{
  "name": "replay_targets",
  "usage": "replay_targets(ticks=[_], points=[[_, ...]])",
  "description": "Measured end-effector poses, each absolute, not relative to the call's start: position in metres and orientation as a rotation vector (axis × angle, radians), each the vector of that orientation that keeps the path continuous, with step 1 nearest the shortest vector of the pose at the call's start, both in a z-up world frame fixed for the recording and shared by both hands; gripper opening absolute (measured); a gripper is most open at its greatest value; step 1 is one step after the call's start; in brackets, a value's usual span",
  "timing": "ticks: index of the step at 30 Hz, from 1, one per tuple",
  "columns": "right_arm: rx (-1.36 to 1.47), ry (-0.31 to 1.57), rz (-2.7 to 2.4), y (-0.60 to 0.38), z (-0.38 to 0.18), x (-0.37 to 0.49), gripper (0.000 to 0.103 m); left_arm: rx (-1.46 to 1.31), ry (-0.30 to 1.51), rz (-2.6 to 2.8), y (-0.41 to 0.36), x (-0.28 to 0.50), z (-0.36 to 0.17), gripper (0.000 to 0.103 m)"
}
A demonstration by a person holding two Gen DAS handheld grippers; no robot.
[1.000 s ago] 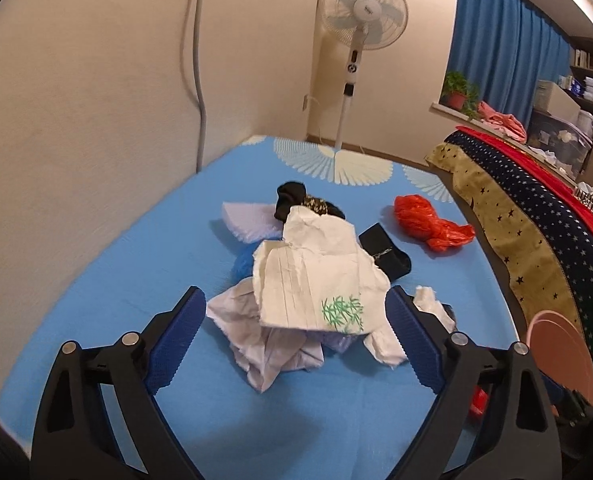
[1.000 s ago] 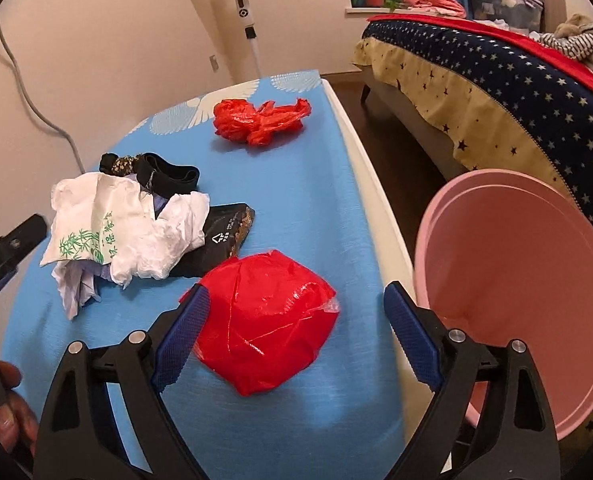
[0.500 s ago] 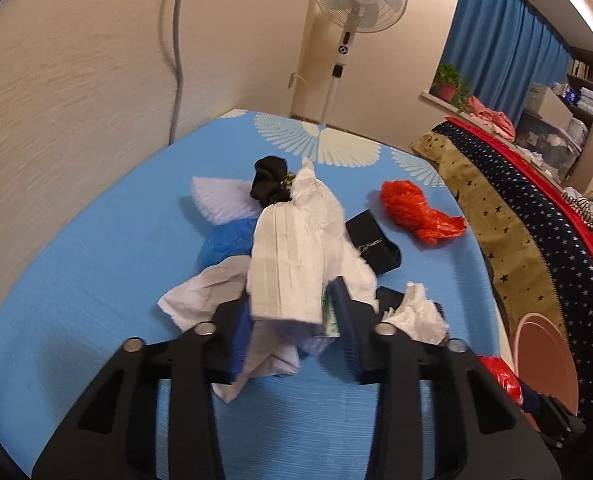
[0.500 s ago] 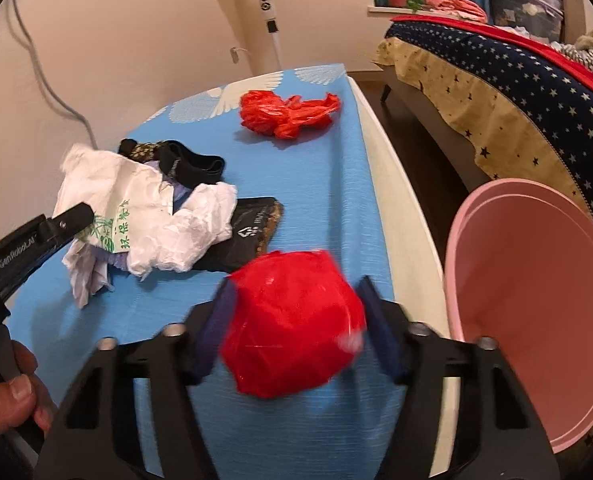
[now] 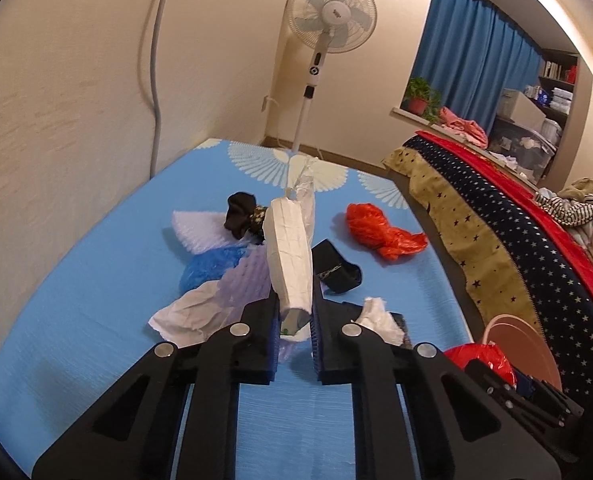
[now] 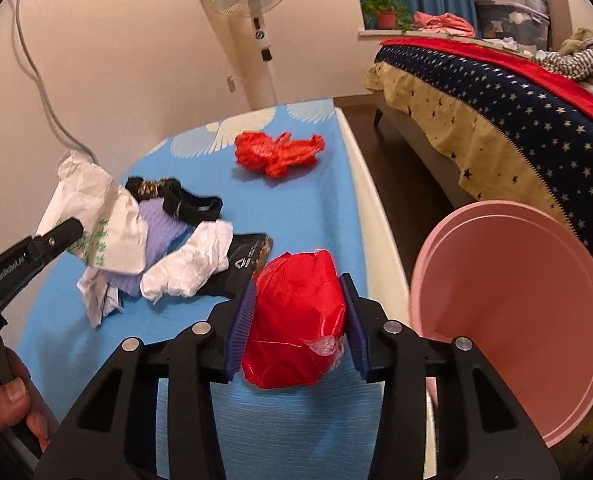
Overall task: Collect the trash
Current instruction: 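Reach the right tool to the red plastic bag and close on it, then carry the red bag with the right tool over the pink wastebasket while the left tool grips a white tissue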
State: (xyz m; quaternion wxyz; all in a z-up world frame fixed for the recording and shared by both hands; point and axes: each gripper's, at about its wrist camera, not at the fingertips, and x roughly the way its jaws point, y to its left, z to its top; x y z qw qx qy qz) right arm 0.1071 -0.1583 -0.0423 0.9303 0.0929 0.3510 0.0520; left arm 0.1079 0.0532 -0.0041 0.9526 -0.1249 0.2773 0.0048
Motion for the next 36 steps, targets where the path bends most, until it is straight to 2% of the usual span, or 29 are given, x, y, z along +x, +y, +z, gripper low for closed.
replay_targets(ticks=[3, 12, 36], points=[[0.211, 0.699, 0.104, -0.166, -0.035, 0.102, 0.024, -0.240, 0.547, -0.007, 0.051, 0.101, 0.003, 0.011], [0.259, 0.708, 0.136, -0.175, -0.040, 0.097, 0.022, -0.220, 0.539, -0.040, 0.048, 0.084, 0.012, 0.011], [0.195, 0.480, 0.004, -0.221, 0.042, 0.041, 0.022, -0.196, 0.478, -0.213, 0.000, 0.054, 0.038, 0.010]])
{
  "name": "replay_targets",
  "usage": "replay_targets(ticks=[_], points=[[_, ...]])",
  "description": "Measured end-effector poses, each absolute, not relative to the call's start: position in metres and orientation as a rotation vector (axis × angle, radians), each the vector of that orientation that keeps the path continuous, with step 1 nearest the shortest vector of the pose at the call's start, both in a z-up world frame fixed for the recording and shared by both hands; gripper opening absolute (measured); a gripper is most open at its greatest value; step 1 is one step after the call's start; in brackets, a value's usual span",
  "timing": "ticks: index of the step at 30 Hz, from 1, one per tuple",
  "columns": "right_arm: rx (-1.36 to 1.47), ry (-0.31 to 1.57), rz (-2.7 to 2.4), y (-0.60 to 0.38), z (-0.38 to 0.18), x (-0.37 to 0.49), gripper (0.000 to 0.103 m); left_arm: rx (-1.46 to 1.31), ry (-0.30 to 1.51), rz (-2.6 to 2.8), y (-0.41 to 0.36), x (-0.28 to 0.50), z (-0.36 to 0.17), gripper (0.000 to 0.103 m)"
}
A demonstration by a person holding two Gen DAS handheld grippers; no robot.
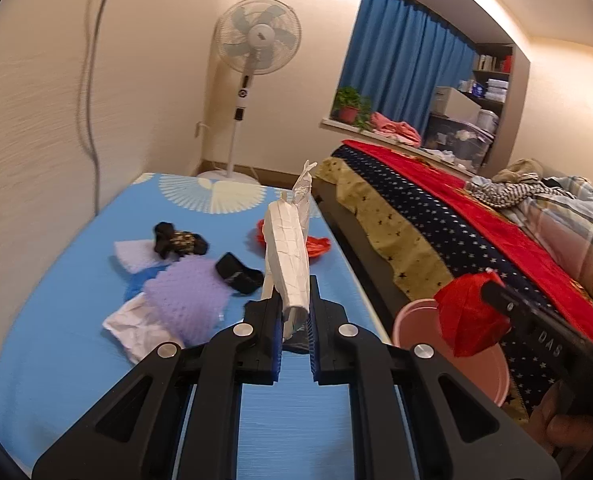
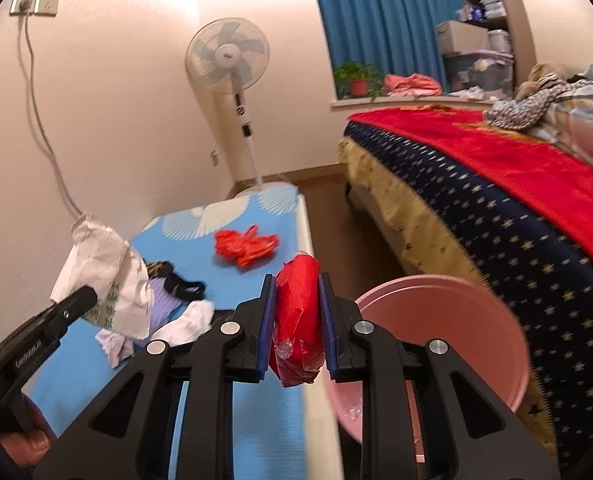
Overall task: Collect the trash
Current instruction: 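Carry the red bag with the right tool over the pink wastebasket while the left tool grips a white tissue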
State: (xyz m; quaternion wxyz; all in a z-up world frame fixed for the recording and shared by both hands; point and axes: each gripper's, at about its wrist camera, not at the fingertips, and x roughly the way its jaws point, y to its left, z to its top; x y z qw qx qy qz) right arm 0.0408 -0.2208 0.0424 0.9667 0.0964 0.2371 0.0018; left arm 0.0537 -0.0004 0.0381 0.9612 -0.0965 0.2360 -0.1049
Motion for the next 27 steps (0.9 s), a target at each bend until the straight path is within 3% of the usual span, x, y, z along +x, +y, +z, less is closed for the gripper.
replay_targets(ticks=[27], points=[[0.242, 0.505, -0.367, -0.326, 0.042, 0.033, 0.022, -0.179, 0.540, -0.562, -0.129, 0.076, 0.019, 0.010]])
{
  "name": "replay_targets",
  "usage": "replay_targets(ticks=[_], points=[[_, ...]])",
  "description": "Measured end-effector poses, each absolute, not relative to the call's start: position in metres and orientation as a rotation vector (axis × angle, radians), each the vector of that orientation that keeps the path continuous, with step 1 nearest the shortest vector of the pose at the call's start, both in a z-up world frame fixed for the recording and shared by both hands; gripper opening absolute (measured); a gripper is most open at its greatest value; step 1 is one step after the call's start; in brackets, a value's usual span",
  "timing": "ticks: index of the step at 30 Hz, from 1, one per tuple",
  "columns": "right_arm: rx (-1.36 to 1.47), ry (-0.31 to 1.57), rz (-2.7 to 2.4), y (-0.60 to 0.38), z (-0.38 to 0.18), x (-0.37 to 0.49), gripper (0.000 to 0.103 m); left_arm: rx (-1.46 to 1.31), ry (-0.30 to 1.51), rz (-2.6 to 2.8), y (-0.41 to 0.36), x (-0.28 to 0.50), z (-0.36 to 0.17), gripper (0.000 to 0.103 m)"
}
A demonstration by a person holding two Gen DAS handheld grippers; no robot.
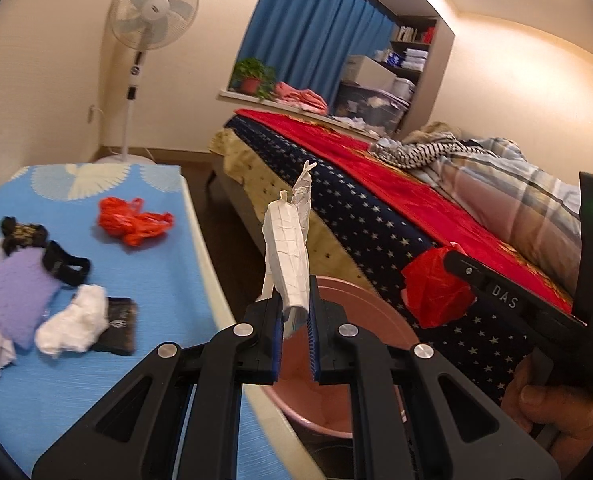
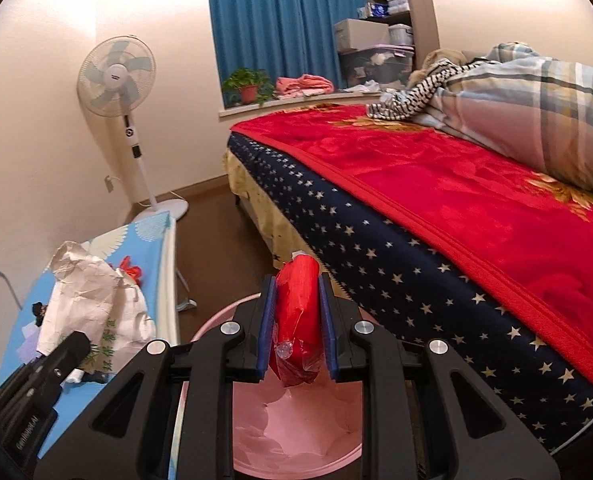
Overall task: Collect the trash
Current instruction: 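Carry the red bag with the right tool over the pink wastebasket while the left tool grips a white tissue, then open both tools over the pink wastebasket to drop the bag and tissue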
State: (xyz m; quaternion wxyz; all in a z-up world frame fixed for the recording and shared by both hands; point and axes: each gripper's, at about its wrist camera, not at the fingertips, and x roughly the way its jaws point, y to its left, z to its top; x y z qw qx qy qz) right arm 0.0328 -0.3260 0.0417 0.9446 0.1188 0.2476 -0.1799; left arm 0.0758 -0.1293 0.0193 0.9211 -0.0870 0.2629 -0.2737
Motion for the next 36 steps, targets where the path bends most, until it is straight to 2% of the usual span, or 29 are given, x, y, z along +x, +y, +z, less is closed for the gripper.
replay_targets(ticks=[14, 16, 17, 18, 19, 20, 36], points=[[0.248, 0.547, -0.413, -0.341, 0.027, 0.043, 0.022, -0.179, 0.613, -0.628, -0.166, 0.093, -0.007, 0.010], [0.250, 0.552, -0.414, -0.342, 0.026, 0.044, 0.026, -0.179, 0.618, -0.621, -0.168, 0.095, -0.008, 0.019], [0.253, 0.558, -0.417, -0.343, 0.025, 0.044, 0.029, -0.180, 0.621, -0.617, -0.168, 0.096, -0.010, 0.034], [0.255, 0.563, -0.423, -0.343, 0.025, 0.045, 0.047, -0.190, 0.628, -0.614, -0.167, 0.096, -0.011, 0.048], [0.256, 0.564, -0.435, -0.343, 0.024, 0.045, 0.063, -0.198, 0.630, -0.606, -0.166, 0.097, -0.012, 0.049], [0.260, 0.557, -0.451, -0.344, 0.025, 0.044, 0.064, -0.205, 0.632, -0.596, -0.163, 0.098, -0.013, 0.049], [0.265, 0.512, -0.417, -0.326, 0.038, 0.029, 0.064, -0.204, 0.587, -0.519, -0.127, 0.084, 0.005, 0.049]])
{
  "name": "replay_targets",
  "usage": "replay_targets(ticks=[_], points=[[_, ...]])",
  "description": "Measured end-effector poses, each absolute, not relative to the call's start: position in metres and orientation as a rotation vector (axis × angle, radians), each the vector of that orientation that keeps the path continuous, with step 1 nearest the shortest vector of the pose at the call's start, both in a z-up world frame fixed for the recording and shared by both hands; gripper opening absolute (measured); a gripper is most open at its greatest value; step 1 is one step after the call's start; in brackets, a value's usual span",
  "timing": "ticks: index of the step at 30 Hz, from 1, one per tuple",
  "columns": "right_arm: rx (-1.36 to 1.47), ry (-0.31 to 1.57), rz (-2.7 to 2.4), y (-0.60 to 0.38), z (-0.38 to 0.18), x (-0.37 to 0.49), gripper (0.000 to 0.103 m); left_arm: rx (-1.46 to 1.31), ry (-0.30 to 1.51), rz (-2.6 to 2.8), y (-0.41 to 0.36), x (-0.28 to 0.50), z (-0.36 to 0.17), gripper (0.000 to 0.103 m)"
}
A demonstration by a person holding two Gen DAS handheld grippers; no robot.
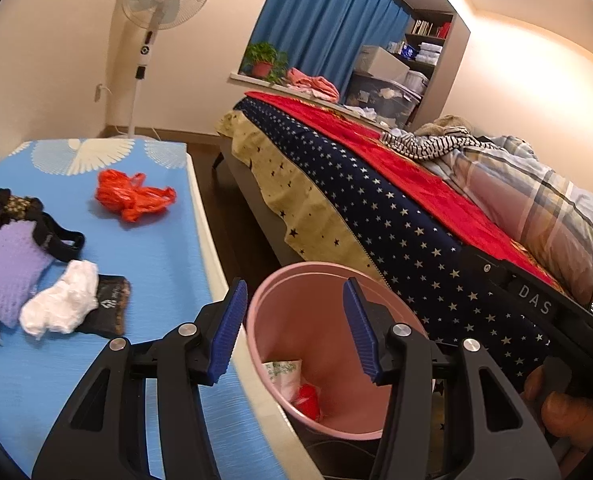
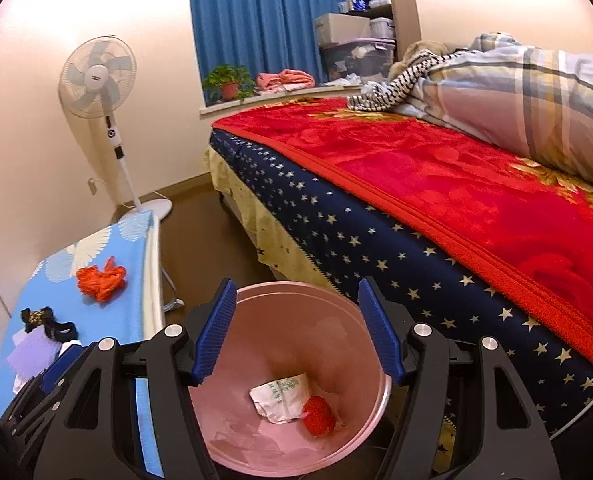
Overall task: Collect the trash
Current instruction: 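Open both tools over the pink wastebasket to drop the bag and tissue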
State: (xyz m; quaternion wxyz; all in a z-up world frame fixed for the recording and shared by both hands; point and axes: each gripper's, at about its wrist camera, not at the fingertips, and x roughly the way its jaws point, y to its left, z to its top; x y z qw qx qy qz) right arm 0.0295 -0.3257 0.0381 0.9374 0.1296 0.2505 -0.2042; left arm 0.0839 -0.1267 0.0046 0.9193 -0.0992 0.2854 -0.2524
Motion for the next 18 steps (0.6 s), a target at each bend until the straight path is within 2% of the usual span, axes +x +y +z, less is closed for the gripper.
replay_targets(ticks=[8, 18], points=[[0.253, 0.472, -0.337, -0.300, 0.048, 0.023, 0.059, -0.195, 0.561, -0.480, -0.103, 0.074, 0.014, 0.040], [0.264, 0.461, -0.233, -0.275, 0.051, 0.025, 0.043, -0.205, 0.540, -0.399, -0.072, 0.071, 0.019, 0.029]])
